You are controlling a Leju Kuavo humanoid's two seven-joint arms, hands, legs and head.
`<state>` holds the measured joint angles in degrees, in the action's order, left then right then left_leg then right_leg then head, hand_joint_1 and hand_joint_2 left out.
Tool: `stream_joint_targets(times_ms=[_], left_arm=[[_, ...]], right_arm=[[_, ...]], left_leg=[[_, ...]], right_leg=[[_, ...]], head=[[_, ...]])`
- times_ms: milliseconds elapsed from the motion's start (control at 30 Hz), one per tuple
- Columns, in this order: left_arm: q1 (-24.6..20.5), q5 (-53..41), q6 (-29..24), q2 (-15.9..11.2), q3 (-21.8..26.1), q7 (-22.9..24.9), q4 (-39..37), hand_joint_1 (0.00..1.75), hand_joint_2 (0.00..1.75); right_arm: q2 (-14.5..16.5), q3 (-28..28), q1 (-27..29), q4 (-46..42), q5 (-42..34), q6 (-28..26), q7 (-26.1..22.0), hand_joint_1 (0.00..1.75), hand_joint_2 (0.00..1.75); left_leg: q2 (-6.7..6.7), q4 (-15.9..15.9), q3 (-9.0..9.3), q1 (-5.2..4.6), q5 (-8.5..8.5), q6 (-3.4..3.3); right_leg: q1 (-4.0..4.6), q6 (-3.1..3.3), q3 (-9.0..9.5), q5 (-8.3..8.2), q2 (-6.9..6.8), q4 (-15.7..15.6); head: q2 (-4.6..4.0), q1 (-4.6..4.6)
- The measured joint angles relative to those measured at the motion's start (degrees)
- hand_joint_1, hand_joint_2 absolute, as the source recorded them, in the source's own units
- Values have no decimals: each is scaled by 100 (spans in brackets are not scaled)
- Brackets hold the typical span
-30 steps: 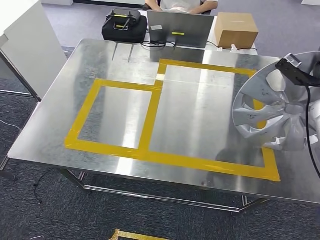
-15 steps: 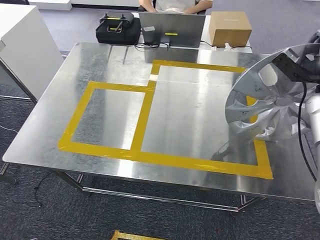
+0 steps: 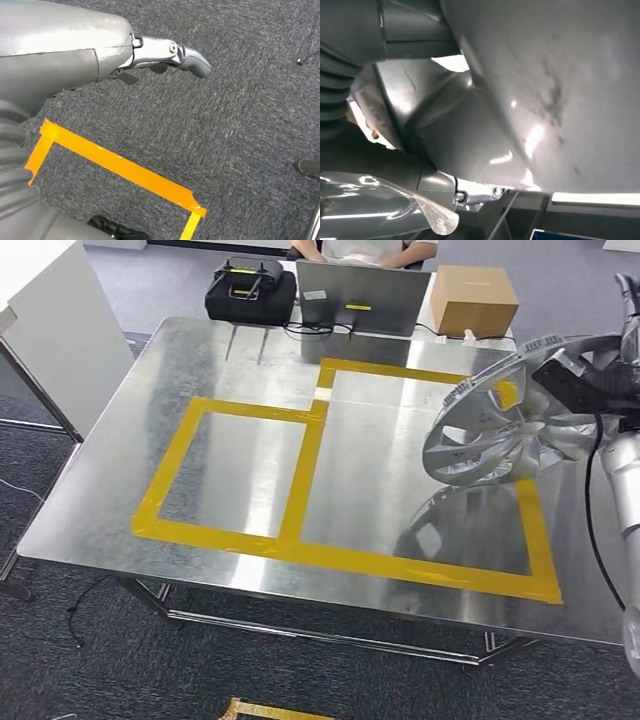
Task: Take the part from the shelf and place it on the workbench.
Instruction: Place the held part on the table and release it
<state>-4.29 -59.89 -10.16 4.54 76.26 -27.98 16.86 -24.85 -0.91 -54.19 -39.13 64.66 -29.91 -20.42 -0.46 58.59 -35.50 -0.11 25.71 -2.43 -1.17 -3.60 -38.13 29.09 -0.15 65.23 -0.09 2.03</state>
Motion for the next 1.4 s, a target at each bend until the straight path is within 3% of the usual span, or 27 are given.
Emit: stream_joint_targets(times_ms=[67, 167, 233, 333, 400, 433, 467, 500, 567, 667, 733, 767, 867, 900, 933, 967, 1033, 1100, 1200, 1267, 1400], left_arm=[[1, -5, 32, 3, 0, 0, 18, 0, 0], [17, -22, 75, 1, 0, -2, 38, 0, 0], [18, -40, 93, -6, 0, -3, 48, 0, 0], [24, -48, 98, -25, 0, -4, 60, 0, 0], [36, -46, 102, -28, 0, -4, 64, 0, 0], [39, -46, 104, -29, 0, -4, 68, 0, 0], [40, -46, 105, -32, 0, -4, 73, 0, 0], [39, -46, 107, -37, 0, -4, 79, 0, 0], [37, -48, 117, -45, 0, -3, 90, 0, 0], [44, -44, 155, -52, 1, -1, 113, 0, 0], [54, -23, 180, -52, 4, 0, 147, 0, 0], [57, -13, 187, -51, 6, 0, 166, 0, 0], [73, 3, 194, -43, 25, 0, 204, 0, 0], [81, 8, 196, -41, 33, 0, 212, 0, 0], [88, 13, 199, -40, 39, 0, 219, 0, 0], [92, 17, 204, -37, 44, 0, 224, 0, 0], [89, 28, 216, -17, 49, -2, 236, 0, 0], [83, 32, 227, 11, 52, -10, 261, 0, 0], [100, 31, 243, 59, 56, -19, 304, 0, 0], [114, 32, 248, 91, 60, -20, 326, 0, 0], [119, 36, 261, 139, 87, -22, 376, 0, 0]], right_arm=[[22, 4, -25, -4, -63, 64, -73, 0, 0], [51, 12, -53, -9, -107, 122, -134, 0, 0], [62, 16, -54, -10, -101, 162, -140, 0, 0], [94, 30, -39, -5, -104, 234, -143, 0, 0], [109, 44, -20, 5, -134, 308, -149, 0, 0], [112, 53, -13, 10, -149, 347, -154, 0, 0], [113, 63, -10, 14, -158, 384, -158, 0, 0], [113, 73, -12, 16, -173, 437, -151, 0, 0], [113, 86, -40, 36, -206, 665, -90, 0, 0], [106, 125, -118, 155, -268, 1446, 87, 0, 0], [81, 147, -182, 281, -486, 2161, 155, 0, 0], [68, 150, -222, 352, -629, 2517, 166, 0, 0], [29, 149, -325, 599, -1017, 3502, 300, 0, 0], [9, 151, -367, 693, -1101, 3818, 400, 0, 0], [-17, 161, -406, 788, -1146, 4093, 507, 0, 0], [-47, 181, -429, 873, -1168, 4298, 603, 0, 0], [-95, 245, -398, 1003, -1224, 4450, 745, 0, 0], [-117, 301, -280, 1077, -1330, 4404, 788, 0, 0], [-168, 364, 6, 1158, -1459, 4268, 743, 0, 0], [-191, 411, 166, 1193, -1511, 4202, 709, 0, 0], [-215, 468, 454, 1239, -1612, 4089, 673, 0, 0]], left_leg=[[-11, 28, -22, -23, 6, 39], [-15, 50, -46, -31, 0, 108], [-8, 210, -98, -21, 129, 171], [3, 1177, -516, 5, 619, 254], [4, 1655, -732, 16, 741, 270], [4, 1591, -700, 17, 644, 265], [4, 1311, -565, 18, 463, 251], [4, 908, -374, 18, 261, 228], [4, 246, -63, 7, 48, 191], [6, 50, 10, -6, 48, 141], [9, 12, 18, 12, 21, 75], [11, -7, 22, 24, 8, 44], [17, -14, 26, 22, 9, 2], [22, -13, 33, 18, 13, -3], [27, -13, 43, 16, 14, -5], [31, -13, 55, 16, 16, -5], [38, -9, 65, 3, 20, 6], [42, -3, 53, -17, 14, 42], [38, -8, 45, -5, 2, 125], [36, 126, -8, 4, 113, 194], [35, 1358, -542, 32, 718, 270]], right_leg=[[9, 26, 306, -188, -3, -603], [22, 105, 380, -181, 3, -713], [5, 179, 403, -193, -3, -735], [-5, 250, 416, -194, -9, -744], [-4, 256, 416, -193, -6, -742], [-3, 256, 418, -193, -4, -741], [-2, 254, 421, -192, -2, -739], [-2, 249, 422, -190, 0, -737], [18, 215, 403, -190, 9, -726], [26, 127, 380, -209, 17, -747], [18, 70, 320, -122, 13, -661], [16, 50, 222, 1, 11, -466], [13, 17, -302, 493, 11, 648], [14, 10, -413, 538, 12, 877], [14, 12, -410, 468, 11, 868], [15, 23, -288, 304, 10, 621], [23, 63, 152, -49, -1, -235], [42, 97, 435, -178, -17, -754], [53, 162, 484, -208, -28, -828], [28, 218, 499, -241, -32, -858], [12, 248, 510, -241, -30, -865]], head=[[0, -2], [0, -5], [0, -22], [0, -57], [0, -55], [0, -55], [0, -55], [0, -56], [0, -53], [0, -47], [0, -37], [0, -29], [0, -17], [0, -16], [0, -13], [0, -10], [0, -8], [0, -14], [0, -12], [0, -16], [0, -26]])
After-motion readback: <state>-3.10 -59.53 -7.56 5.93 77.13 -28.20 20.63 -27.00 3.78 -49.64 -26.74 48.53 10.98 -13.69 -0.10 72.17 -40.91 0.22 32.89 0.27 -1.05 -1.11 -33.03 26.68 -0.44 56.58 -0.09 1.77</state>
